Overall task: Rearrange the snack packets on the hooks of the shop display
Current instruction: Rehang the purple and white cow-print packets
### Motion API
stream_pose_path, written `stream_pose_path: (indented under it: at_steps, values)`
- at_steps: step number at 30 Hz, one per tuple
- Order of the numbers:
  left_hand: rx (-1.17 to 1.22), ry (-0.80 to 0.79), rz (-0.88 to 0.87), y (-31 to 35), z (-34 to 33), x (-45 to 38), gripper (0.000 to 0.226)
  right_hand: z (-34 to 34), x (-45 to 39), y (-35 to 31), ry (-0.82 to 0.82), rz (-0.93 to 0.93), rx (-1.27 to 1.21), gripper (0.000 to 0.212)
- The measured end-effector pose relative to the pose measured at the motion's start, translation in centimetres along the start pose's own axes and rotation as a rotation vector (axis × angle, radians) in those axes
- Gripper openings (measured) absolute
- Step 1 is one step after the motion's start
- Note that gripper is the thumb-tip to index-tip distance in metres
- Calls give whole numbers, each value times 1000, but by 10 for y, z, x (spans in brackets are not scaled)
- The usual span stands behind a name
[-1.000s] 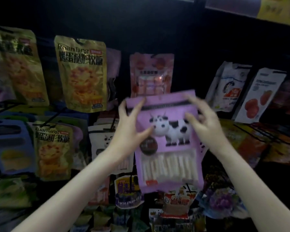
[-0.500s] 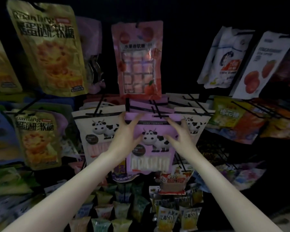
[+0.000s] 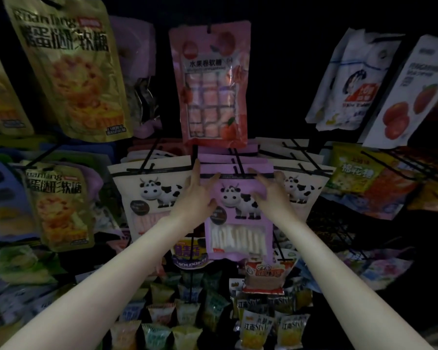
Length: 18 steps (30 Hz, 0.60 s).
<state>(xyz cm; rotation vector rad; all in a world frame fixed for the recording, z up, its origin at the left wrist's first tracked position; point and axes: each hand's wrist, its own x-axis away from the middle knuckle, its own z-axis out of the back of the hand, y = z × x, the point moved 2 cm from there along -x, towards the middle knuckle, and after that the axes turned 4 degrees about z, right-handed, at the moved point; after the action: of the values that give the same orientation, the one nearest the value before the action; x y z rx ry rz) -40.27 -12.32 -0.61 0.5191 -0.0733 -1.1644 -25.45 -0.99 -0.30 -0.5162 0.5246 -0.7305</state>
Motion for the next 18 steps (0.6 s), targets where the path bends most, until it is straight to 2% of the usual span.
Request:
stream_pose_path:
  at_steps: [2, 7, 12, 15, 18]
  values:
    - [27, 55, -24, -2, 6, 0, 60, 5, -10, -3, 18, 10, 8, 52]
    - [150, 292, -111, -9, 31, -1, 47, 61, -30, -36, 237, 166, -158, 37]
    - [138, 426, -152, -3, 53, -1, 41, 74, -67, -73, 218, 147, -170, 51]
    - [86, 474, -165, -2, 70, 4, 39, 65, -88, -90, 152, 64, -399, 73]
    - [52, 536, -126, -13, 88, 10, 39, 57, -104, -105, 200, -11, -575, 73]
